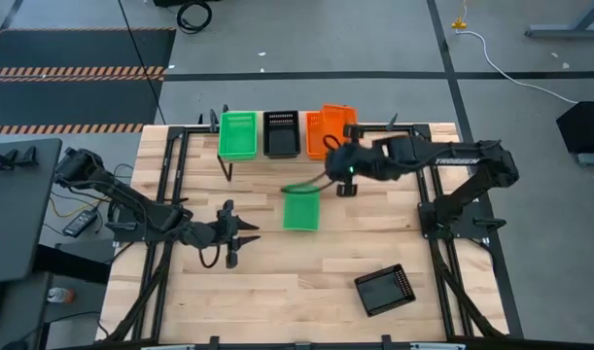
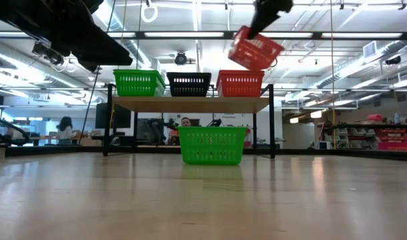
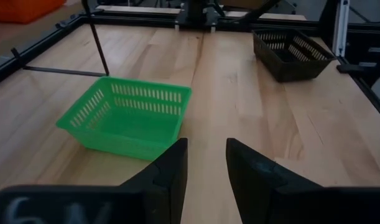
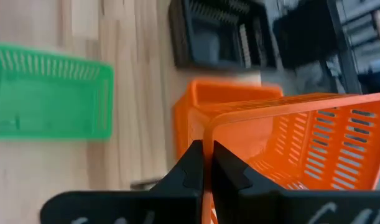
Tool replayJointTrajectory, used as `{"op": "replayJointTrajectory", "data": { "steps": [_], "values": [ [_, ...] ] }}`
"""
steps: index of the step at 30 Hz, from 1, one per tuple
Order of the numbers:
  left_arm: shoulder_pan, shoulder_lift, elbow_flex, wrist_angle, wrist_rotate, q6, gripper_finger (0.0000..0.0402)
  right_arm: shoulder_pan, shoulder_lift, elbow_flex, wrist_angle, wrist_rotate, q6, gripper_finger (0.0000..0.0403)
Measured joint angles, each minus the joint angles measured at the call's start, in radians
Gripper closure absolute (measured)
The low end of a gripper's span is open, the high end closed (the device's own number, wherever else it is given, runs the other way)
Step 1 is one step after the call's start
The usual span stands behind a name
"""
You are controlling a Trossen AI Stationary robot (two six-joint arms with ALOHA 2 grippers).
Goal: Stack baskets on shelf by color
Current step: Stack the orange bin on top of the orange bin on the shelf
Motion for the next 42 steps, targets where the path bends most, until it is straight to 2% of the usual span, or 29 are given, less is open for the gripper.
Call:
{"op": "replayJointTrajectory", "data": {
  "steps": [3, 6, 9, 12, 26, 34, 42],
  "values": [
    [0.005, 0.000, 0.000, 0.000, 0.000, -0.006, 0.0285, -0.056, 0.000, 0.000, 0.089, -0.052, -0.093, 0.0387],
    [0.005, 0.000, 0.000, 0.000, -0.002, -0.017, 0.0285, -0.097, 0.000, 0.000, 0.143, -0.054, -0.171, 0.0387],
    [0.005, 0.000, 0.000, 0.000, -0.006, -0.020, 0.0285, -0.132, 0.000, 0.000, 0.174, -0.092, -0.204, 0.0387],
    [0.005, 0.000, 0.000, -0.002, -0.023, -0.025, 0.0285, -0.163, 0.000, 0.000, 0.171, -0.176, -0.178, 0.0386],
    [0.005, 0.000, 0.000, -0.035, -0.060, 0.025, 0.0285, -0.190, 0.005, 0.000, 0.108, -0.258, -0.073, 0.0379],
    [0.005, 0.000, 0.000, -0.042, -0.067, 0.025, 0.0285, -0.219, 0.005, 0.000, 0.134, -0.258, -0.028, 0.0349],
    [0.005, 0.000, 0.000, -0.042, -0.067, 0.026, 0.0285, -0.228, 0.005, 0.000, 0.127, -0.285, 0.013, 0.0300]
  ]
}}
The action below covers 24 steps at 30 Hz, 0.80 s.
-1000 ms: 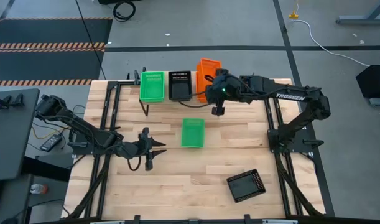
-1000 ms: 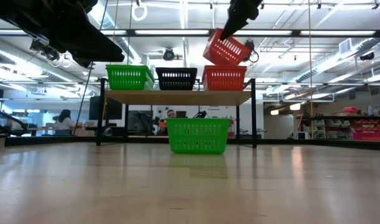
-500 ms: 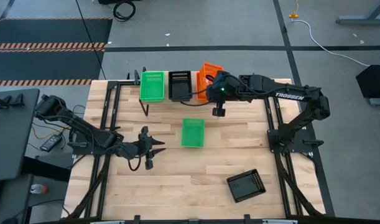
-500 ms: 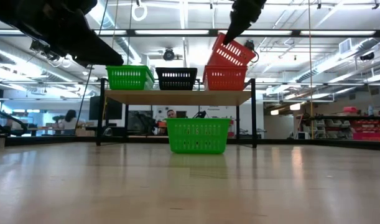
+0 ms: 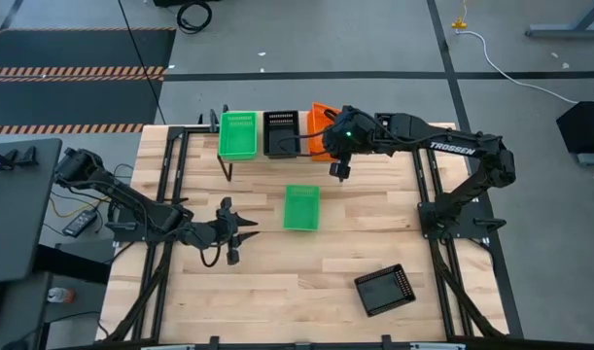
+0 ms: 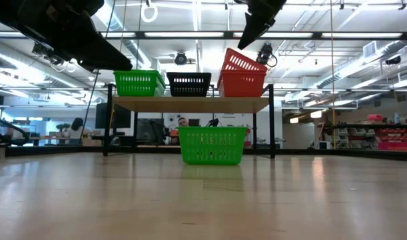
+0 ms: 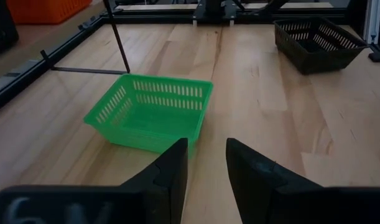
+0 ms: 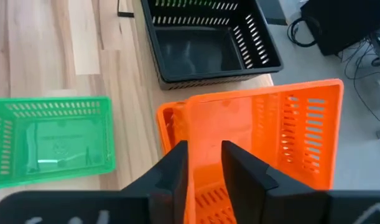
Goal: Stack baskets on shelf by color
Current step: Stack the orange bin on top of the orange bin on the shelf
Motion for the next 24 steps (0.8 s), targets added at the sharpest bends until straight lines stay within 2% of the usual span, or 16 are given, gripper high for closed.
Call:
{"op": "replayJointTrajectory", "data": {
  "steps": [7, 14, 24],
  "values": [
    [0.000, 0.000, 0.000, 0.000, 0.000, 0.001, 0.0285, 0.000, 0.000, 0.000, 0.000, -0.001, 0.000, 0.0270],
    [0.000, 0.000, 0.000, 0.000, 0.000, 0.001, 0.0285, 0.000, 0.004, -0.016, -0.026, -0.061, 0.023, 0.0269],
    [0.000, 0.000, 0.000, -0.017, 0.001, -0.005, 0.0285, -0.008, 0.008, -0.090, -0.030, 0.030, 0.032, 0.0265]
  ]
}}
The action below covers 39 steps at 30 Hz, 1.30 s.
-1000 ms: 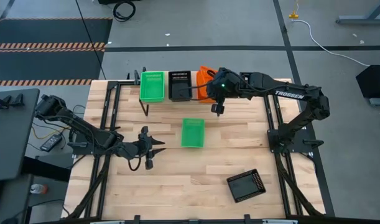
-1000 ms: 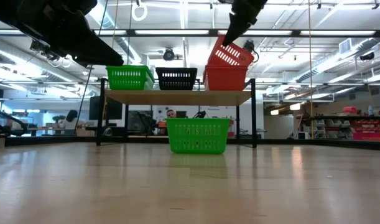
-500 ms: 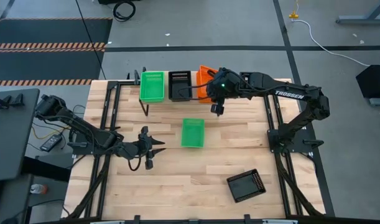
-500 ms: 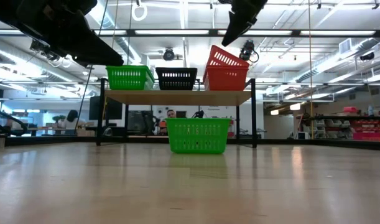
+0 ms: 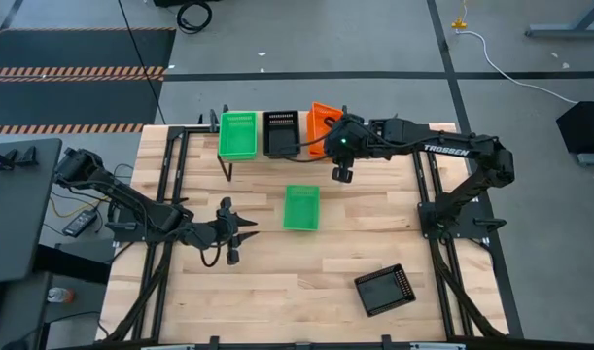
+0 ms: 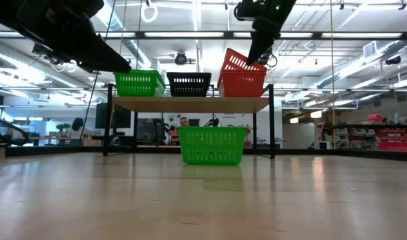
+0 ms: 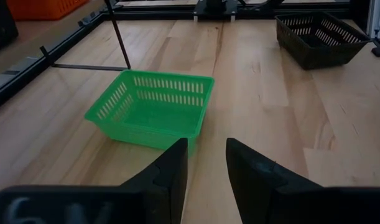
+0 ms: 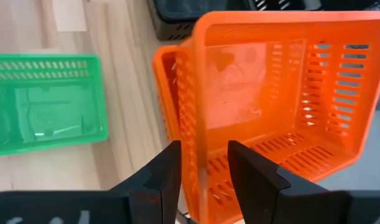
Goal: Stack baskets on shelf by color
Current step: Stack the orange bin on top of the orange bin on the shelf
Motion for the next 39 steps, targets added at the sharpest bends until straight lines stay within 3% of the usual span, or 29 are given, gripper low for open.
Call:
{"op": "replayJointTrajectory", "data": {
  "steps": [10, 17, 23, 39],
  "values": [
    [0.000, 0.000, 0.000, -0.003, 0.000, -0.003, 0.0285, -0.012, 0.000, 0.000, -0.022, -0.007, -0.003, 0.0286],
    [0.000, 0.000, 0.000, -0.003, 0.000, -0.003, 0.0285, -0.012, 0.000, 0.000, -0.021, -0.006, -0.031, 0.0385],
    [0.000, 0.000, 0.000, -0.002, 0.000, -0.003, 0.0285, -0.010, 0.000, 0.000, -0.022, 0.046, -0.072, 0.0381],
    [0.000, 0.000, 0.000, -0.001, 0.000, -0.004, 0.0285, 0.004, -0.002, 0.068, -0.146, 0.045, -0.091, 0.0387]
  ]
}}
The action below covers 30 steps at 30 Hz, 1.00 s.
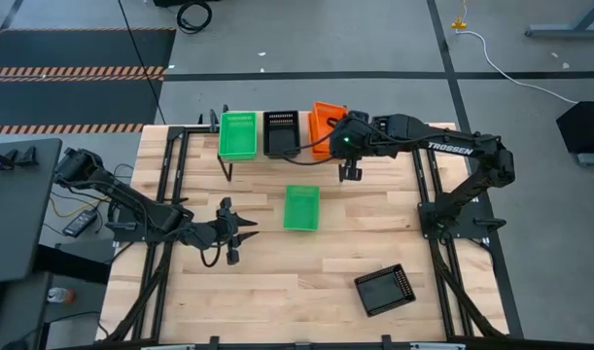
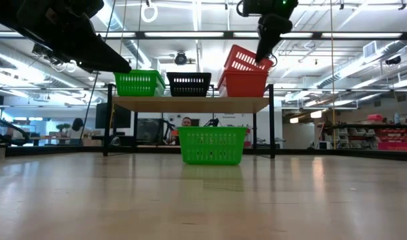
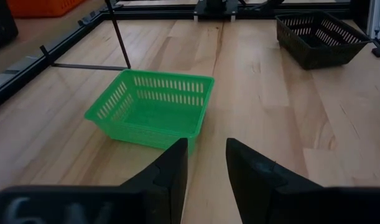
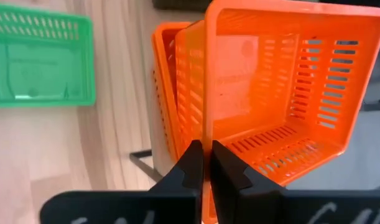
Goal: Stack baskets on shelf by color
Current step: Stack the orange bin on top of the orange bin on the shelf
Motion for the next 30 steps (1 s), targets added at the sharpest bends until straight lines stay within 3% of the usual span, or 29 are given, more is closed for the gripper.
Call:
{"op": "replayJointTrajectory", "data": {
  "steps": [12, 17, 30],
  "values": [
    [0.000, 0.000, 0.000, 0.005, 0.000, 0.000, 0.0285, 0.000, 0.000, 0.000, -0.008, -0.001, 0.020, 0.0364],
    [0.000, 0.000, 0.000, 0.005, 0.000, 0.000, 0.0285, -0.005, 0.000, 0.000, -0.003, -0.051, 0.026, 0.0357],
    [0.000, 0.000, 0.000, 0.005, 0.000, -0.010, 0.0285, -0.013, 0.000, 0.000, 0.108, -0.077, 0.058, 0.0264]
  ]
}}
